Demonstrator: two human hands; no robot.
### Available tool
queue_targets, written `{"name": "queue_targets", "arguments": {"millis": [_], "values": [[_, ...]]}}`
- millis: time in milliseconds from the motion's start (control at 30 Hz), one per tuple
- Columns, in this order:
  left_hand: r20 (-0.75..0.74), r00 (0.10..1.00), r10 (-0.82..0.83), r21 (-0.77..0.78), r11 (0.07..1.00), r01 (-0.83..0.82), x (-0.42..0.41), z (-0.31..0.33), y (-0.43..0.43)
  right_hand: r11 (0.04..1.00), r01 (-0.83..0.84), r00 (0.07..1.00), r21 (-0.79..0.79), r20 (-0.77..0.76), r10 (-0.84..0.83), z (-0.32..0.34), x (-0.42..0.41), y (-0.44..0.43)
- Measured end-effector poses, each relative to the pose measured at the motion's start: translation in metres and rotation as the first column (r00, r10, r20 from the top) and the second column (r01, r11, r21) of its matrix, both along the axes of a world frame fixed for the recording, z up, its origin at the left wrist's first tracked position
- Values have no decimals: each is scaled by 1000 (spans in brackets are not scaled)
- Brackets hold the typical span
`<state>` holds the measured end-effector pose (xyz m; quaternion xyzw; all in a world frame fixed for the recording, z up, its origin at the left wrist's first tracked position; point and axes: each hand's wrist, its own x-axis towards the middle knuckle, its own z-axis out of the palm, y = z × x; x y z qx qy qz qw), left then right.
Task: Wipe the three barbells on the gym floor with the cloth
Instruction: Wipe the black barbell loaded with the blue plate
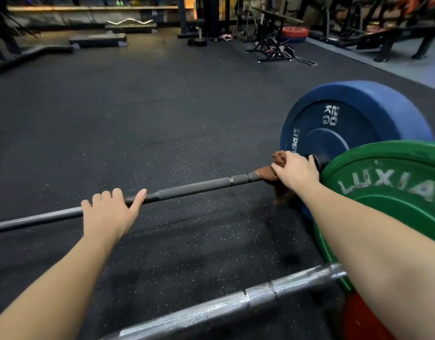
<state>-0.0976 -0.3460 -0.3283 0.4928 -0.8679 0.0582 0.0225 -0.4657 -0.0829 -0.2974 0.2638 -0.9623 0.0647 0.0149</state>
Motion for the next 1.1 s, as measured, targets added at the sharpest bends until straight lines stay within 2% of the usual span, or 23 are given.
{"name": "queue_targets", "arguments": {"millis": [133,267,433,733,900,1000,1100], "values": [[13,1000,4,9,1000,-4,1,1,0,991,114,993,72,1,-114,5,-3,0],[24,1000,7,5,1000,-7,0,3,0,992,115,993,46,32,-116,6,0,-7],[37,999,1,4,1000,-1,2,4,2,993,60,997,100,43,-65,15,-2,-11],[27,1000,1,10,1000,-1,1,4,-1,995,-84,994,-57,68,88,4,57,-54],[30,1000,0,21,1000,0,1,5,-2,972,-223,971,-74,76,228,-5,86,-76],[34,999,-7,30,1000,6,1,4,-4,965,-240,959,-102,131,252,-3,79,-69],[34,999,-7,20,1000,7,2,3,-4,970,-231,966,-72,99,238,1,68,-53]]}}
